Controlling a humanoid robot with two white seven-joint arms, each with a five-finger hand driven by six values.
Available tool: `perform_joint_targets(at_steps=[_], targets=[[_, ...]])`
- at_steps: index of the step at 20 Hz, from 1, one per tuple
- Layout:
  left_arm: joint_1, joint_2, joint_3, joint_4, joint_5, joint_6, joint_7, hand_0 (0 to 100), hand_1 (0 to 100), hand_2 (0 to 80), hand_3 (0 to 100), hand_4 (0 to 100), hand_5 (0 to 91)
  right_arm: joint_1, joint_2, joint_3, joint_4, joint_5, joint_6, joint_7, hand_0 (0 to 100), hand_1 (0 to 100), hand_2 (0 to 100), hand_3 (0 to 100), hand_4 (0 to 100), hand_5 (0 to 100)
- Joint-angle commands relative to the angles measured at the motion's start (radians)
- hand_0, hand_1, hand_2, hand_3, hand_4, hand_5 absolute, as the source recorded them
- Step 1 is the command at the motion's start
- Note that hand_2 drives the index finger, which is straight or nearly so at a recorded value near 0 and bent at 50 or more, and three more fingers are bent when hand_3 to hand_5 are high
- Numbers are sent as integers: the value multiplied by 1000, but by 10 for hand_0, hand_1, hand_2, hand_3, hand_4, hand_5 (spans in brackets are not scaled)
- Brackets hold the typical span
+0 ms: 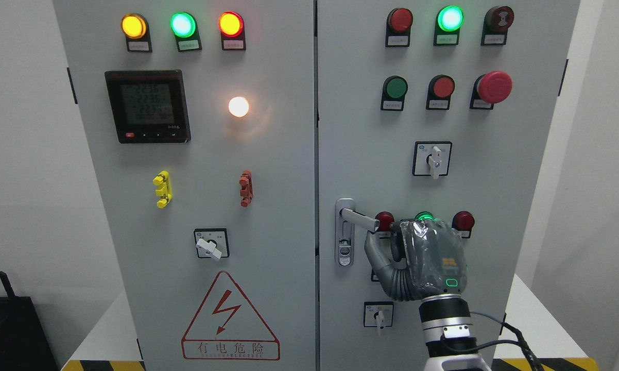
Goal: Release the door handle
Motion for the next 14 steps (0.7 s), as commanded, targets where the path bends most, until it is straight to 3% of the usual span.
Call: perform_joint_targets(at_steps=[1, 11, 14], targets=[[0, 0, 18, 1, 0, 1, 0, 120, 389, 0, 0, 0, 0, 0, -4, -1, -5, 0, 0, -1, 612, 228, 1000, 1000, 1000, 1000], [0, 0, 18, 1, 0, 1, 0, 120, 389, 0, 0, 0, 0, 6, -2, 5, -8, 0, -2, -3, 615, 227, 1000, 1000, 1000, 1000], [0, 0, 18, -1, 0, 1, 0, 120, 389, 0, 0, 0, 0, 9, -5, 8, -8, 0, -6, -32, 615, 227, 1000, 1000, 1000, 1000]])
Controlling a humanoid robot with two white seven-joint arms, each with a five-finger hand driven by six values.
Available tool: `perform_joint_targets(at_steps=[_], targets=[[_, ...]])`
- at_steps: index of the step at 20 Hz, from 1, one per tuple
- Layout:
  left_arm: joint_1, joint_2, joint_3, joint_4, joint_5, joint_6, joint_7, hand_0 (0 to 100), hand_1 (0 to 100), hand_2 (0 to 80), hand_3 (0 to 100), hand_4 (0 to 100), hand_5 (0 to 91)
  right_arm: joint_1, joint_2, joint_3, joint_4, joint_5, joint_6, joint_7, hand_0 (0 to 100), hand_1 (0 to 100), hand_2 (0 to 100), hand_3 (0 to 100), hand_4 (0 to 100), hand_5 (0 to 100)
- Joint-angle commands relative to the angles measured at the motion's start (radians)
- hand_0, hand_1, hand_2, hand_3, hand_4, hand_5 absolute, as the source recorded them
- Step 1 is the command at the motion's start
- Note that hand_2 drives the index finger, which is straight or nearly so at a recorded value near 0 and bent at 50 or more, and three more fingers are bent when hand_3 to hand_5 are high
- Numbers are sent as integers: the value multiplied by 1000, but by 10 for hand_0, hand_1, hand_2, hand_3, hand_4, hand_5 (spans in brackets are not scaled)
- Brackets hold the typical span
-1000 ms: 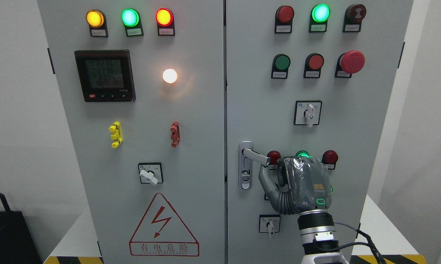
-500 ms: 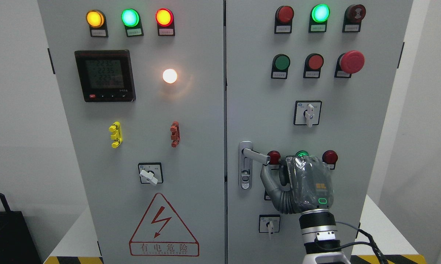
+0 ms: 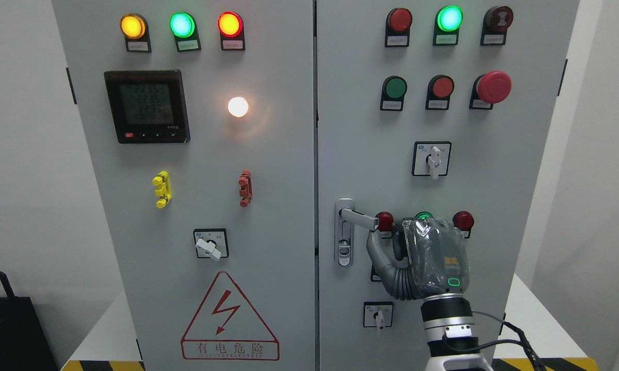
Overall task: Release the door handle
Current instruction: 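Open the right hand and pull it away from the handle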
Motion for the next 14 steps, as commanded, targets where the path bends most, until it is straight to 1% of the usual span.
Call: perform_joint_targets(at_steps=[1, 4, 8, 10, 12, 13, 14], targets=[[0, 0, 18, -1, 0, 1, 0, 120, 389, 0, 0, 0, 0, 5, -4, 6, -3, 0, -5, -18, 615, 227, 1000, 1000, 1000, 1000], [0, 0, 18, 1, 0, 1, 0, 120, 389, 0, 0, 0, 0, 34, -12, 8, -12, 0, -10, -24, 617, 230, 1000, 1000, 1000, 1000], [0, 0, 18, -1, 0, 1, 0, 120, 389, 0, 0, 0, 0, 80, -36, 23, -52, 0, -43, -52, 618, 234, 1000, 1000, 1000, 1000], [0, 0, 18, -1, 0, 1, 0, 120, 389, 0, 0, 0, 0, 99, -61, 23, -67, 0, -66, -63, 619, 235, 1000, 1000, 1000, 1000], [0, 0, 18, -1, 0, 1, 0, 120, 389, 0, 0, 0, 0, 125, -96, 22, -89, 0, -96, -80, 619, 236, 1000, 1000, 1000, 1000], [0, 0, 18, 1, 0, 1, 0, 120, 389, 0, 0, 0, 0, 143, -124, 14, -103, 0, -120, -101, 620, 237, 1000, 1000, 1000, 1000], [0, 0, 18, -1, 0, 1, 0, 120, 389, 0, 0, 0, 0, 154, -142, 10, -110, 0, -138, -118, 622, 239, 1000, 1000, 1000, 1000]])
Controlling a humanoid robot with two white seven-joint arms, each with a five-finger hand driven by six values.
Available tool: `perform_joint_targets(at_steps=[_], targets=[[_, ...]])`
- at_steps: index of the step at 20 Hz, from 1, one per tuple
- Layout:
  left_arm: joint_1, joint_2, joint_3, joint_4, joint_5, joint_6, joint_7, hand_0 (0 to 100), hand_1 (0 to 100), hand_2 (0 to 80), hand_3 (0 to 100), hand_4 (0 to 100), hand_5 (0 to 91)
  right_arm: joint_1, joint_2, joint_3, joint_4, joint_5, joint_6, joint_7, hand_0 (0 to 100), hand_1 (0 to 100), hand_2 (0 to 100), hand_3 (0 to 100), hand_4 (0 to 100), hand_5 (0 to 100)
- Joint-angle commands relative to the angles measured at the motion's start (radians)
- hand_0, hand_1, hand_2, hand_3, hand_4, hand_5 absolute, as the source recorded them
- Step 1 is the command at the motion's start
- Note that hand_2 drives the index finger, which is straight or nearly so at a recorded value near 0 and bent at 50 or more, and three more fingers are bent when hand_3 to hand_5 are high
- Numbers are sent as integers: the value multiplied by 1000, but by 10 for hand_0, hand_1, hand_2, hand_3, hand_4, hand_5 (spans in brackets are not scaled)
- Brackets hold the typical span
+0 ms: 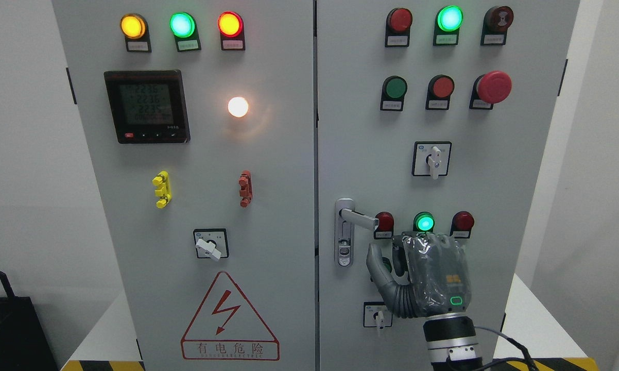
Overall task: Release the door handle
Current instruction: 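Open the right hand and pull it away from the handle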
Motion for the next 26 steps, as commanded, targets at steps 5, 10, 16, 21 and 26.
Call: perform_joint_targets(at_steps=[5, 10, 16, 21, 26], targets=[[0, 0, 18, -1, 0, 1, 0, 120, 389, 0, 0, 0, 0, 114, -185, -64, -96, -60, -90, -149, 631, 273, 800, 986, 815, 828], [0, 0, 18, 1, 0, 1, 0, 120, 389, 0, 0, 0, 0, 117, -248, -101, -101, -161, -116, -149, 629, 239, 176, 273, 143, 65], [0, 0, 18, -1, 0, 1, 0, 120, 389, 0, 0, 0, 0, 148, -294, -144, -113, -285, -185, -146, 589, 99, 0, 12, 0, 0], [0, 0, 18, -1, 0, 1, 0, 120, 389, 0, 0, 0, 0, 148, -279, -139, -113, -296, -199, -145, 545, 112, 0, 0, 0, 0], [0, 0, 18, -1, 0, 1, 0, 120, 389, 0, 0, 0, 0, 149, -274, -135, -115, -311, -200, -129, 528, 107, 0, 0, 0, 0]])
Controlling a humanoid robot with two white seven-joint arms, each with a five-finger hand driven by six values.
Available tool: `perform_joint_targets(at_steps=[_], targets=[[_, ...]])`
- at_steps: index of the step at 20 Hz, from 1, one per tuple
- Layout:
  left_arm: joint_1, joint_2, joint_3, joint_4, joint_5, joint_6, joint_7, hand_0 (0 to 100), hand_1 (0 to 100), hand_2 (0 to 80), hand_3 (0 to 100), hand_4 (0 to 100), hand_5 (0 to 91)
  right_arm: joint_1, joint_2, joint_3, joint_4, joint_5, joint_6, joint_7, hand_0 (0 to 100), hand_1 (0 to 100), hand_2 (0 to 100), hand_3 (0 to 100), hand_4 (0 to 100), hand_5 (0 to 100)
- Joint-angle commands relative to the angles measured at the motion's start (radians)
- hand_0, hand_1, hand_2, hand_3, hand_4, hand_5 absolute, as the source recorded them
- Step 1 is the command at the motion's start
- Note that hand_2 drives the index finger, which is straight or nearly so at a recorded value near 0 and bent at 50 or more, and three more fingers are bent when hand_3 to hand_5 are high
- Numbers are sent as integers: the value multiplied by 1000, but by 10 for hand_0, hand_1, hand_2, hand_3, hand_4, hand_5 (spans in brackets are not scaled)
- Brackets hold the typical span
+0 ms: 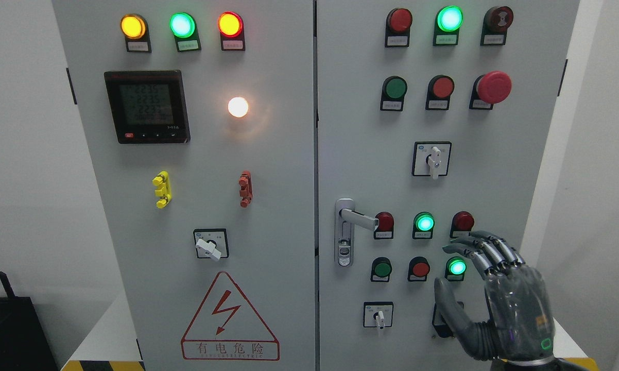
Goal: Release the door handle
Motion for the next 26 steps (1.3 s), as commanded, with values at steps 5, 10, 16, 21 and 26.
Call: perform_joint_targets(at_steps=[5, 10, 16, 21, 26], targets=[[0, 0, 18, 0, 0, 1, 0, 120, 389, 0, 0, 0, 0, 10, -22, -17, -17, -29, -26, 11, 502, 109, 0, 0, 0, 0], [0, 0, 18, 1, 0, 1, 0, 120, 389, 0, 0, 0, 0, 18, -7, -12, -17, -31, -29, 34, 487, 104, 0, 0, 0, 0], [0, 0, 18, 1, 0, 1, 0, 120, 389, 0, 0, 0, 0, 13, 8, -1, -17, -29, -27, 40, 482, 99, 0, 0, 0, 0], [0, 0, 18, 1, 0, 1, 0, 120, 389, 0, 0, 0, 0, 10, 18, 9, -17, -29, -27, 42, 479, 102, 0, 0, 0, 0], [0, 0, 18, 1, 0, 1, 0, 120, 389, 0, 0, 0, 0, 12, 22, 8, -12, -31, -24, 66, 466, 124, 0, 0, 0, 0]])
